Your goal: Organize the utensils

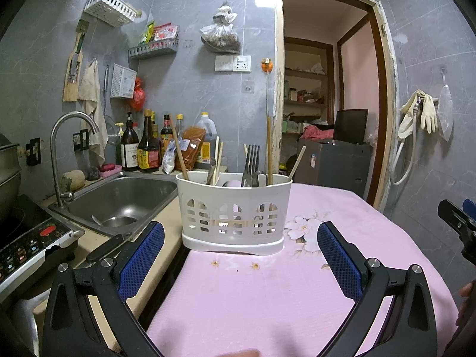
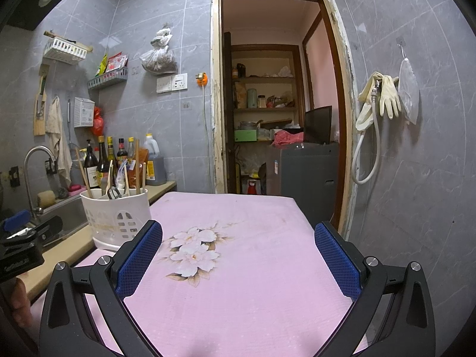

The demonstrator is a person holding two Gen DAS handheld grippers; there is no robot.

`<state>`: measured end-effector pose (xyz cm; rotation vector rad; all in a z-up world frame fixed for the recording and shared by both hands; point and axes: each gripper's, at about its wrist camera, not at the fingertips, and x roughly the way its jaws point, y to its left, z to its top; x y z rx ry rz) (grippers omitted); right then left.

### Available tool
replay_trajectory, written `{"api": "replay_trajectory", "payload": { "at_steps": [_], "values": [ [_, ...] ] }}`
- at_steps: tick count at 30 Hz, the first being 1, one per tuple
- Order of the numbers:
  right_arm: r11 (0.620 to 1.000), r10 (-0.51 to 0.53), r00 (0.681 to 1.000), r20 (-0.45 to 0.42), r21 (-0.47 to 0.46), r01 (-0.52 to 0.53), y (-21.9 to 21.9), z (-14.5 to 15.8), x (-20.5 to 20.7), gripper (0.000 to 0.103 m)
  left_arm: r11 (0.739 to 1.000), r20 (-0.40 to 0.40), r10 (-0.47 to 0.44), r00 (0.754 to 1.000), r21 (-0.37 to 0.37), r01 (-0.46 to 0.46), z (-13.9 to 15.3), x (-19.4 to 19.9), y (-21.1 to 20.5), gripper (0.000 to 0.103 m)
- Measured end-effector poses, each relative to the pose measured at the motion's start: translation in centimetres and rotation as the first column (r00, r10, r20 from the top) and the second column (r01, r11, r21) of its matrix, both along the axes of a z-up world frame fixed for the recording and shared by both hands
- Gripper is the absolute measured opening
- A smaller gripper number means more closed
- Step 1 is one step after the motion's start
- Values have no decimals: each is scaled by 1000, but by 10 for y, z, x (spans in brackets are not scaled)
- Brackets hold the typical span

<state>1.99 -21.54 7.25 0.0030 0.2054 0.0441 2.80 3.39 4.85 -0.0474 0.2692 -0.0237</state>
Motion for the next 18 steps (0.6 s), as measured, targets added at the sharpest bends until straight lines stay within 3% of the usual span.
{"api": "replay_trajectory", "payload": {
  "at_steps": [18],
  "values": [
    [1000, 2, 1000, -5, 1, -2, 5, -1, -1, 103, 999, 3, -26, 1000, 22, 26, -3, 3, 0, 101]
  ]
}}
